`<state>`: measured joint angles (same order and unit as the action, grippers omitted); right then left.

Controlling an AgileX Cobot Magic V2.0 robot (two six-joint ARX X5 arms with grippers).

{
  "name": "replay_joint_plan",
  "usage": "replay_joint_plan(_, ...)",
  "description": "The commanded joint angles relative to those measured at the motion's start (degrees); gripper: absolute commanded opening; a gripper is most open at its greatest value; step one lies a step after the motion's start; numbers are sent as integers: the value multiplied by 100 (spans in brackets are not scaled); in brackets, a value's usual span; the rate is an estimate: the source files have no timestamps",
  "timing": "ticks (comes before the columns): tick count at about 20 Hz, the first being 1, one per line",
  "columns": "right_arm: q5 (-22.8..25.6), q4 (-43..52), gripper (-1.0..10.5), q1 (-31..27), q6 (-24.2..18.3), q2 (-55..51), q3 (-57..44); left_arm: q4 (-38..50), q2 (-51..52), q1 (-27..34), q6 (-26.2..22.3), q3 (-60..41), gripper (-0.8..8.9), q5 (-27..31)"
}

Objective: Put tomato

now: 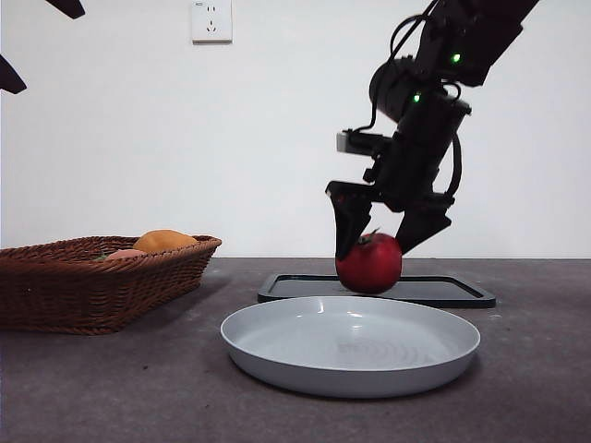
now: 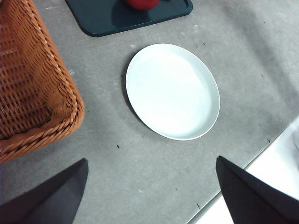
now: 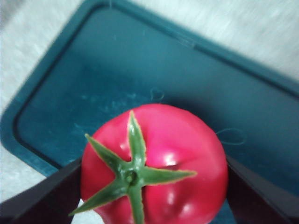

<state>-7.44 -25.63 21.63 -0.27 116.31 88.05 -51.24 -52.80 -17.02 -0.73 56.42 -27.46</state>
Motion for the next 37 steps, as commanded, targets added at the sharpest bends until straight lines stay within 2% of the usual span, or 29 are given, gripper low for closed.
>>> replay_joint_plan(1,-9,57,298,37,-92,186,155,22,-35,-22,-48,79,437,-46)
replay_joint_plan(3,-9,-20,333,35,-92,210,153,22,-35,-22,-48,79,437,-46)
replay_joint_plan(6,-13,-20,489,39,-92,199,153,22,-35,-22,-50,79,437,-46)
replay_joint_plan(9,-28,-35,516,37,-87,162,155,22,-35,-22,-50,79,437,-46)
replay_joint_plan(11,-31,-24,602,37,-85,48,177,20,-35,-22,-50,79,437,-46)
replay_joint_plan(17,-31,-525,604,33,-81,-684,470,17,-35,-22,-50,79,437,-46)
replay_joint_plan(23,-767,-1888,554,35,-37,-1729,417,7,-35,-22,-50,79,437,-46)
replay_joint_plan(25,-1102,-2175,554,31,-37,-2149,264,0,-35,-20,-48,79,437,-46)
replay_joint_plan(31,-1073,-3010,554,37,-170,-3720,-275,-4,-35,-22,-48,79,437,-48)
replay_joint_plan(37,-1082,-3060,554,37,-149,-5831,-1598,-17,-35,-22,-48,79,437,-46)
